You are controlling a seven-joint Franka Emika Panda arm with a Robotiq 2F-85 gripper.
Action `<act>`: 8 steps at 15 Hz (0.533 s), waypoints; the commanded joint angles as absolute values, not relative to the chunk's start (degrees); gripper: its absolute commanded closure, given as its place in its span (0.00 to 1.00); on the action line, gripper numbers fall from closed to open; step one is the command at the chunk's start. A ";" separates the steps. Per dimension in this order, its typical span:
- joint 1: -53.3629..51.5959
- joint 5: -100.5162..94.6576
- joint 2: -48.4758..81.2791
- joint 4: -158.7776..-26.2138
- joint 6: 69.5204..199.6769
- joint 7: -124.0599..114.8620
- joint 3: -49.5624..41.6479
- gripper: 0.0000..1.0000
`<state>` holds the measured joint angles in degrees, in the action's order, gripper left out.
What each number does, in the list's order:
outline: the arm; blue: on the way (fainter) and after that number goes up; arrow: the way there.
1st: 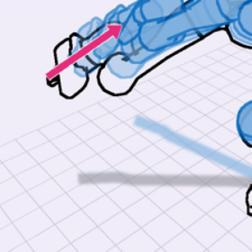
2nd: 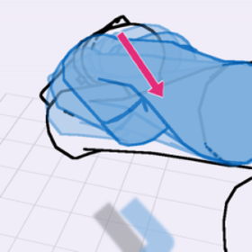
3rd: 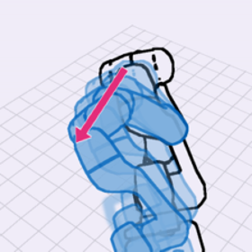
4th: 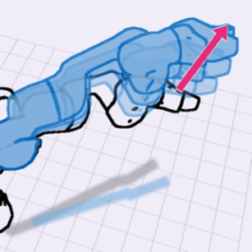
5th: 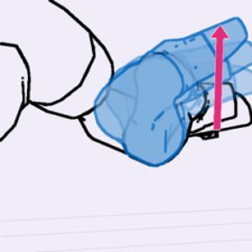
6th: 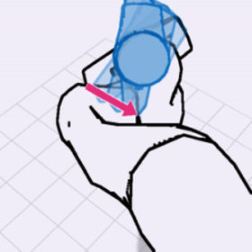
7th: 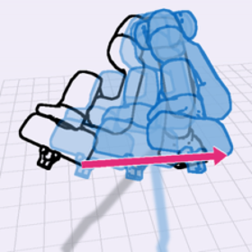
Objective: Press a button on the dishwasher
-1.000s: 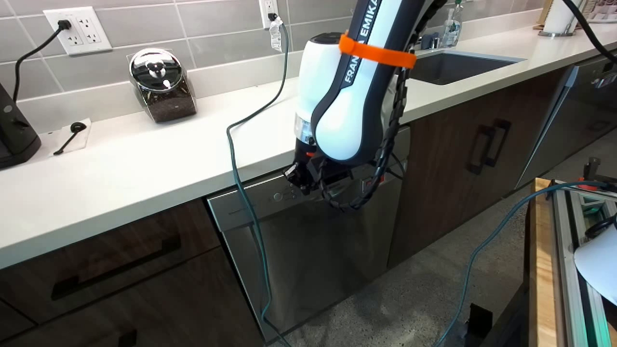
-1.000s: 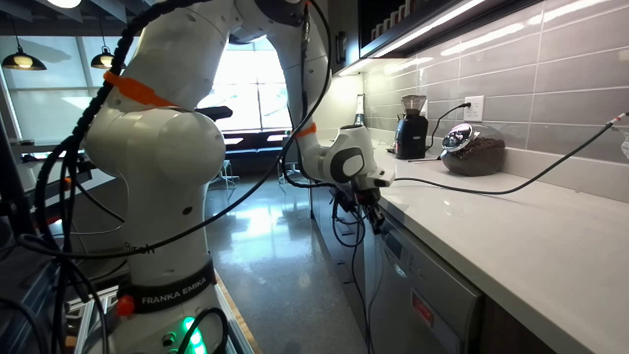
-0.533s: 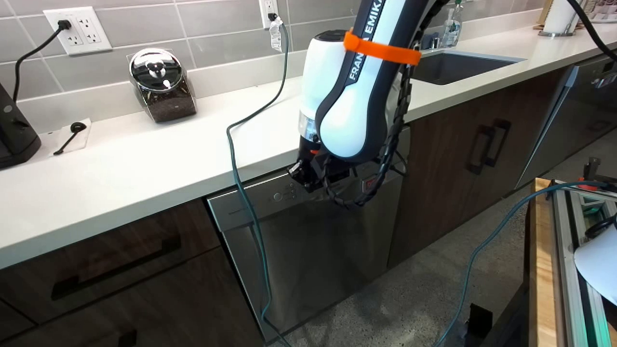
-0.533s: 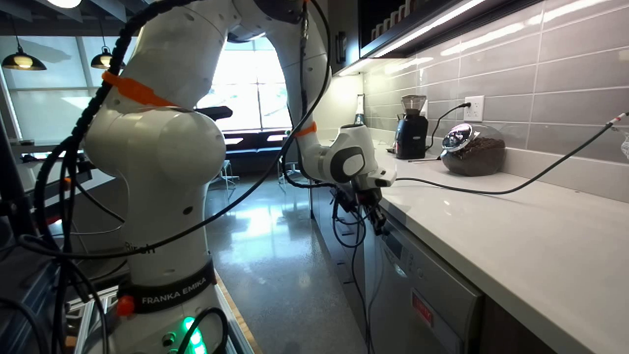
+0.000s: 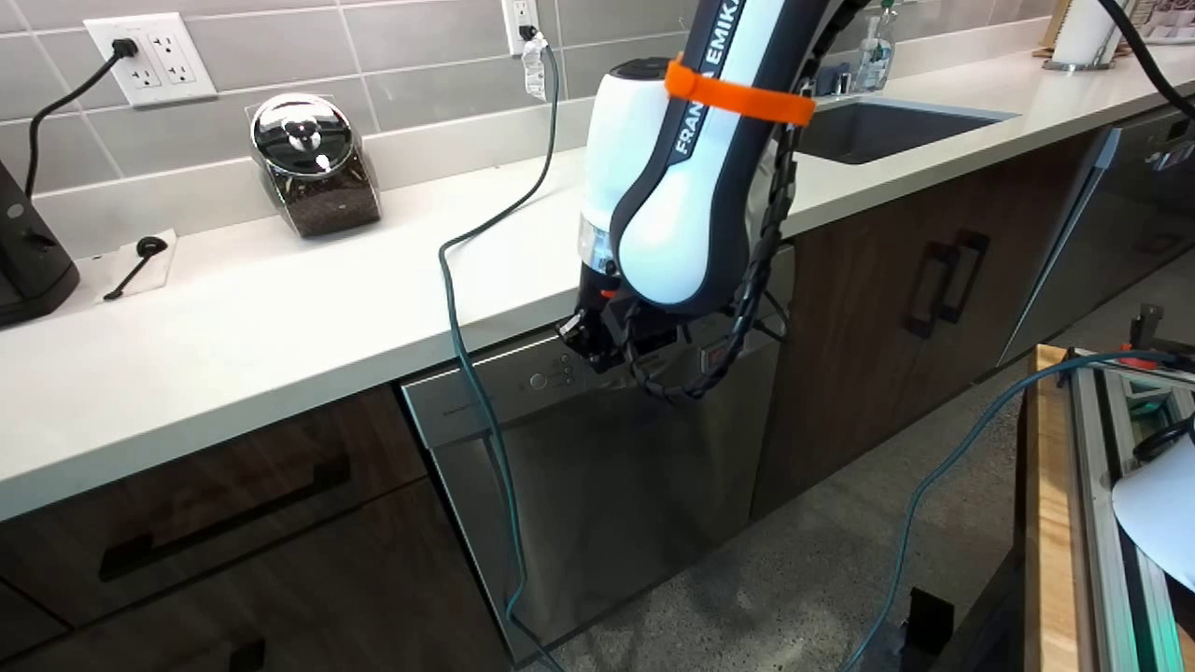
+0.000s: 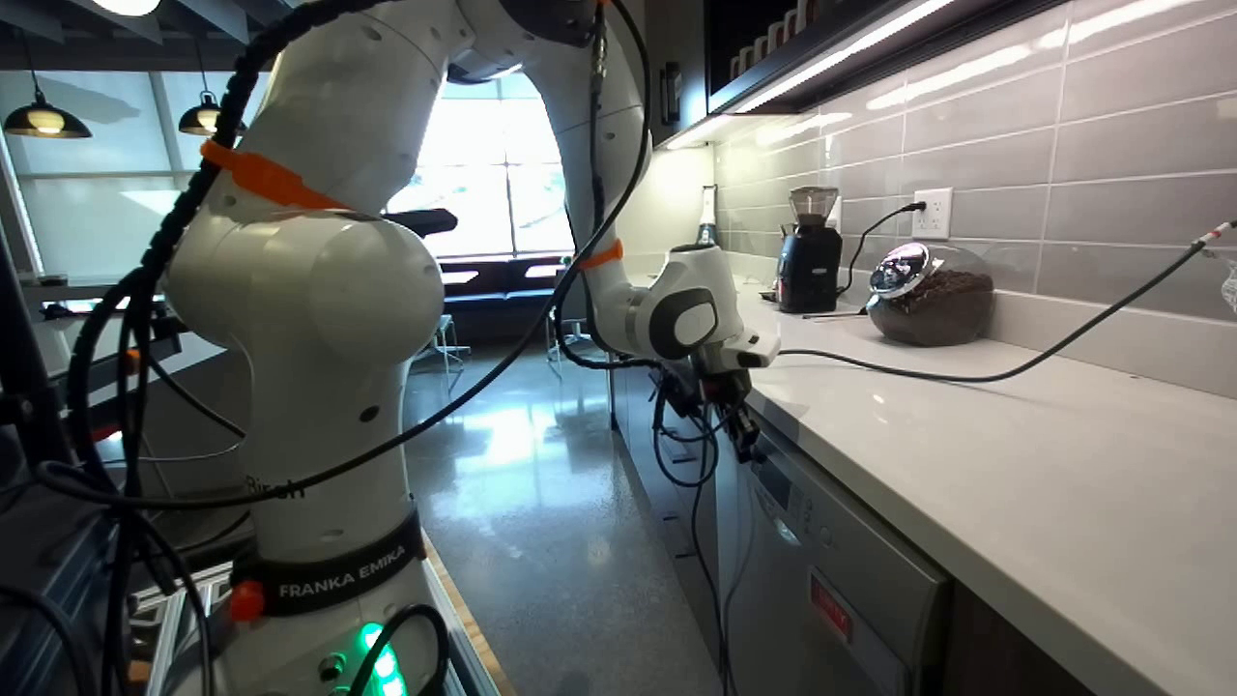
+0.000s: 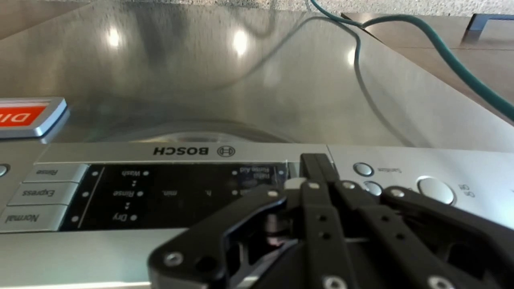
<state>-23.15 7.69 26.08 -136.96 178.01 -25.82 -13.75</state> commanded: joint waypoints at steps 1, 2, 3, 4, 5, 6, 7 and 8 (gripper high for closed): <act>-21.70 10.44 26.23 -136.97 180.51 -27.04 -12.12 1.00; -21.20 11.30 26.10 -136.97 180.57 -27.52 -11.56 1.00; -20.72 12.34 25.93 -136.98 180.66 -28.25 -11.04 1.00; -20.67 13.12 25.96 -137.02 180.96 -28.81 -10.93 1.00; -20.35 13.87 25.93 -137.10 181.40 -29.22 -10.53 1.00; -19.54 14.80 25.77 -137.12 181.85 -29.53 -9.61 1.00; -19.18 15.68 25.79 -137.15 182.43 -29.82 -9.09 1.00; -18.73 16.53 25.82 -137.20 183.12 -30.07 -8.53 1.00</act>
